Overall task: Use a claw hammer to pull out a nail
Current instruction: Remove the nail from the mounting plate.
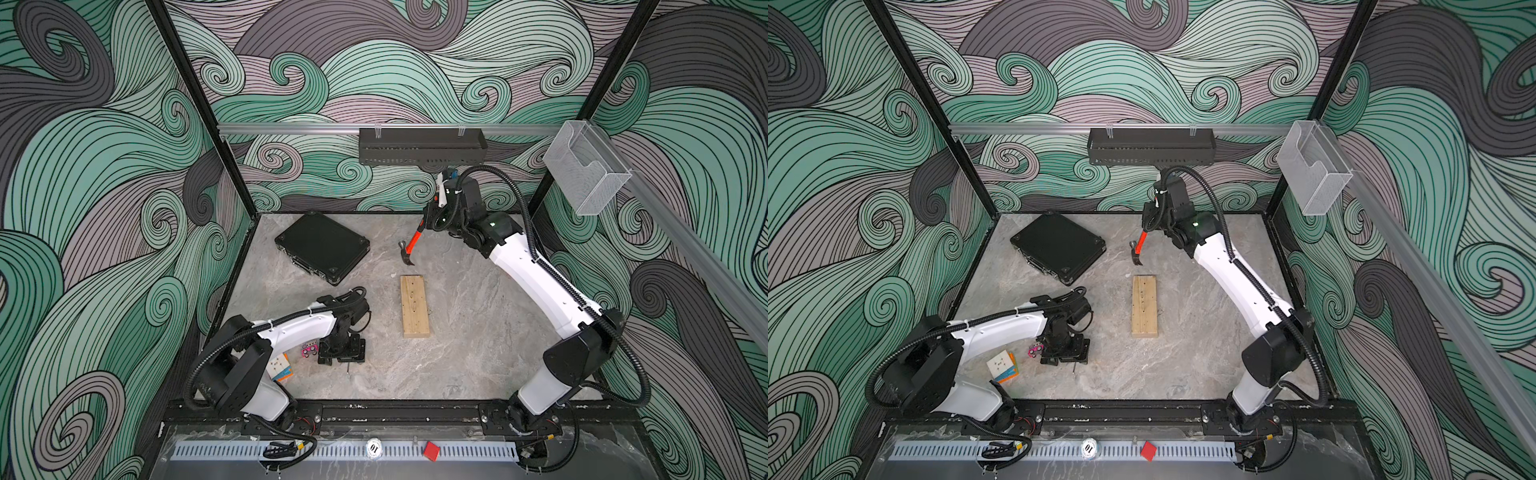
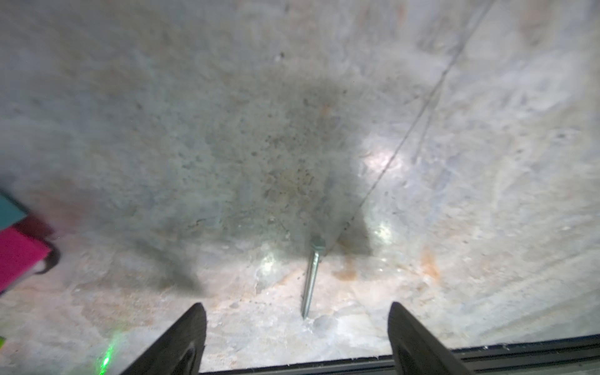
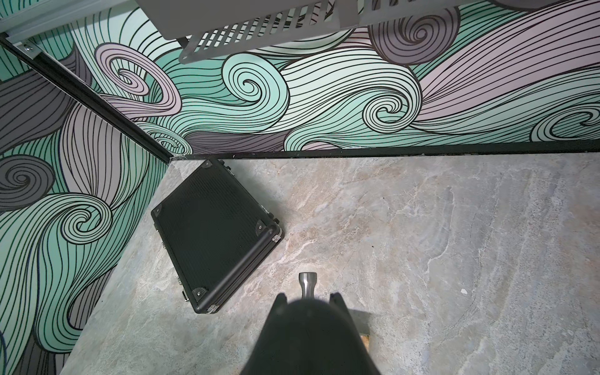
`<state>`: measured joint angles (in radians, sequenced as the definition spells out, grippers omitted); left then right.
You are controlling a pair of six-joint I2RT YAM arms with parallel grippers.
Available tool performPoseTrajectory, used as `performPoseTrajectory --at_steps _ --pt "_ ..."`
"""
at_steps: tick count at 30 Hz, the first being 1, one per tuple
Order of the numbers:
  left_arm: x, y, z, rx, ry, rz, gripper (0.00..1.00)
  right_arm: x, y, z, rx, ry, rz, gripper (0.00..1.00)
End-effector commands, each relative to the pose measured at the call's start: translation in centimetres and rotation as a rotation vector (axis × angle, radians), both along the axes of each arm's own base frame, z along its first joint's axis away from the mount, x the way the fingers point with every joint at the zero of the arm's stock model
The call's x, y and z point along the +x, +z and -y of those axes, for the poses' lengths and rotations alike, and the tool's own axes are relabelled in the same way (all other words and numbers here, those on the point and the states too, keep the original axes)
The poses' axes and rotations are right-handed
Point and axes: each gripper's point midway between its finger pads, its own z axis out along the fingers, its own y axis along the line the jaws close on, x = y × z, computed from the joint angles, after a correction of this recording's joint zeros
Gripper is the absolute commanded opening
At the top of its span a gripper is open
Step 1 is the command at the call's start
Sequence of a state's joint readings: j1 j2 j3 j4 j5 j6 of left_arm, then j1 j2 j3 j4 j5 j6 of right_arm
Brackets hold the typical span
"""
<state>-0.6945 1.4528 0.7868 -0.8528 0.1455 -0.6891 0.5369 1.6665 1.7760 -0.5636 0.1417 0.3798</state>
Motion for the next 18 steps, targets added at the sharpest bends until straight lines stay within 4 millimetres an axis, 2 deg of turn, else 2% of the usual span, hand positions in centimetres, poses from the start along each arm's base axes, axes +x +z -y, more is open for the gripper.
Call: performPoseTrajectory --at_steps 1,10,18 --pt "1.6 3.0 0.8 -0.035 -0.022 0.088 0.85 0.0 4.8 0.3 0.096 -0.016 0.122 0.00" --pt "4.4 8.7 1.2 -0.060 -0.043 0.267 0.89 0.0 4.9 0.4 0.097 -0.017 0.124 0.00" --pt "8.4 15.8 2.2 -0.169 -0.059 0.587 0.90 0.0 5.5 0.7 0.087 -0.026 0.132 0.00"
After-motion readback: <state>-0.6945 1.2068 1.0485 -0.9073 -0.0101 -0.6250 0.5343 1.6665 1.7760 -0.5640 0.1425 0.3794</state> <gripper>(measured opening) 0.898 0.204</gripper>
